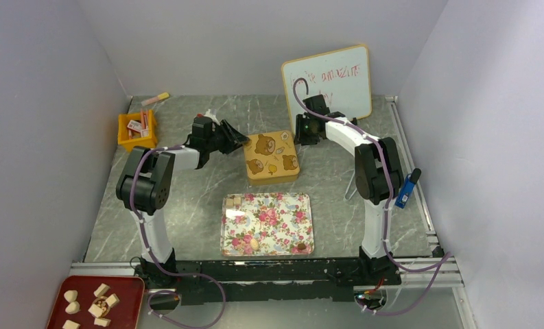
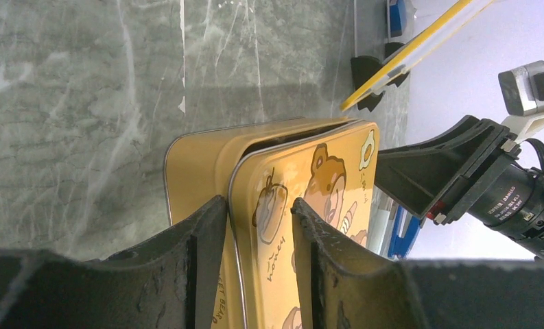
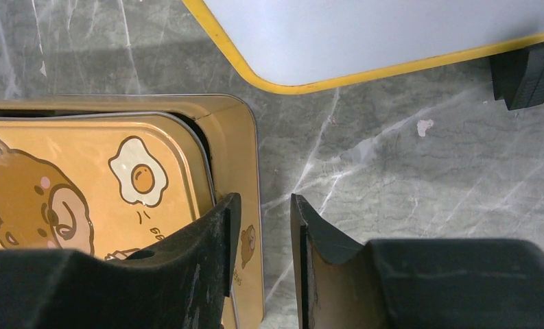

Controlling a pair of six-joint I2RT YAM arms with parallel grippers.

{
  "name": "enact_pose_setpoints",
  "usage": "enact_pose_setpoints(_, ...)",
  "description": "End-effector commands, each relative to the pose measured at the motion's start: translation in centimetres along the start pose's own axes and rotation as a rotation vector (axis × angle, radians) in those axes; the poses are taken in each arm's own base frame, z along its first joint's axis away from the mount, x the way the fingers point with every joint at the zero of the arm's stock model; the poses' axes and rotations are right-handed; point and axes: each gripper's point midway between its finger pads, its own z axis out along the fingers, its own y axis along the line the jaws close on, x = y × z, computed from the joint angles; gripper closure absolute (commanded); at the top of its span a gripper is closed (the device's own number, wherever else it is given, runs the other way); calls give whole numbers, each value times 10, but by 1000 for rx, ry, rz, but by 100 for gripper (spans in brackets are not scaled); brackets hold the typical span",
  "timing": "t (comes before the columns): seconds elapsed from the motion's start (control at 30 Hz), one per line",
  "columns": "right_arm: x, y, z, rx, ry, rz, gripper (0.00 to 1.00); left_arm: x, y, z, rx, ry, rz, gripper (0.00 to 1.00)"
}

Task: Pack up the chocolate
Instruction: Close the box lid on the packing box.

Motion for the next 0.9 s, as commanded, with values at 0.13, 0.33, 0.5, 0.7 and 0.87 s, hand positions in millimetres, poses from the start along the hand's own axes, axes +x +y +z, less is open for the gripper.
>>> enact_pose_setpoints(0.13,-15,-5,-3,4,-47,12,63,-6,-8,0,24,-6,38,55)
enact_pose_setpoints(0.33,-14,-13,-1,20,-38,24,62,-9,-6,-1,19,-12,38,55)
enact_pose_setpoints(0.5,-16,-19,-2,25,-48,35,62,-12,-7,0,14,-14,46,55)
enact_pose_setpoints(0.7,-26,-18,-12,2,-84,33,61,-14,-8,-3,16,-18,49,54)
enact_pose_setpoints(0.87,-36,-2,-23,-106,-110,13,55,-15,-12,-9,29,-16,54,43)
